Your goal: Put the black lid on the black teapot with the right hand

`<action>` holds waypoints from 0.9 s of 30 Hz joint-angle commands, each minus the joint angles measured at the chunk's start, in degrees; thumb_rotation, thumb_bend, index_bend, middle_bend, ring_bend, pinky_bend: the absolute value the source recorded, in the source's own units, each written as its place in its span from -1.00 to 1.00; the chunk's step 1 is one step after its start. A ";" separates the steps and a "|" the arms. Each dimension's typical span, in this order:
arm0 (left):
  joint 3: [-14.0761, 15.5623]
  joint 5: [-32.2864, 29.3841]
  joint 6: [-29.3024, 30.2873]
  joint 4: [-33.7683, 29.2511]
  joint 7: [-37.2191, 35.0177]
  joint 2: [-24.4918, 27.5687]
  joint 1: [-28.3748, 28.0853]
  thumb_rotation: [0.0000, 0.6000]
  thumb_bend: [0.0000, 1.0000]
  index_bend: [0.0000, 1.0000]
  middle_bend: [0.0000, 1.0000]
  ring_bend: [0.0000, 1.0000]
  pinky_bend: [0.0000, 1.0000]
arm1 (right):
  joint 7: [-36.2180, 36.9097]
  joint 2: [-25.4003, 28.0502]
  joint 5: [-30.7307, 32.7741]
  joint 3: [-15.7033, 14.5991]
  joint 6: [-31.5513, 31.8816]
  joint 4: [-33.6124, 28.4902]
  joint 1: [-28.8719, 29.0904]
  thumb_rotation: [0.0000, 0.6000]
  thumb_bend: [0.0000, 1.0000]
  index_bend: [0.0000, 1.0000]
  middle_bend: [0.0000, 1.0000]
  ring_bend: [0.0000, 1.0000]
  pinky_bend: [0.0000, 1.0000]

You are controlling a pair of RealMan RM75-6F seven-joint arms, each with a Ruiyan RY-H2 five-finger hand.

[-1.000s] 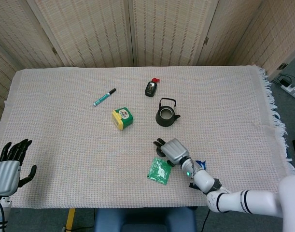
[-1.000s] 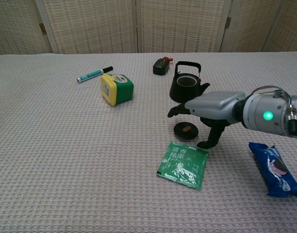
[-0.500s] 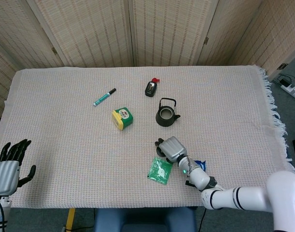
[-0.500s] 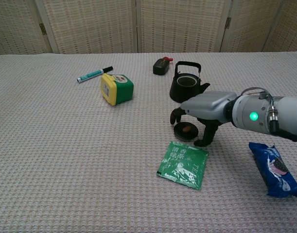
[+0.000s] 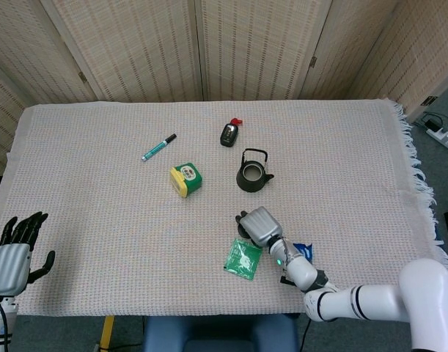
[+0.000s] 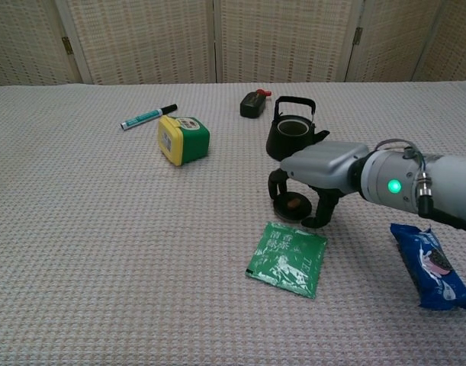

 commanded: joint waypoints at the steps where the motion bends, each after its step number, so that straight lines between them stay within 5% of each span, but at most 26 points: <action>1: -0.01 -0.07 0.01 0.07 -0.03 -0.03 0.04 1.00 -0.20 -0.85 -0.91 -0.82 -0.98 | 0.39 -0.16 -0.81 -0.12 0.69 -0.25 -0.24 1.00 -0.28 -0.38 -0.28 0.76 0.41; 12: 0.01 0.02 -0.03 -0.01 0.17 -0.11 0.04 1.00 -0.20 -0.85 -0.91 -0.82 -0.98 | 0.51 0.54 -1.66 0.06 1.77 -0.11 -0.32 1.00 -0.28 -0.24 -0.17 0.81 0.44; 27: -0.01 0.16 -0.03 -0.39 1.09 -0.24 -0.05 1.00 -0.20 -0.85 -0.91 -0.82 -0.98 | 1.20 6.36 2.79 6.71 2.25 2.39 2.70 1.00 -0.28 -0.22 -0.16 0.82 0.44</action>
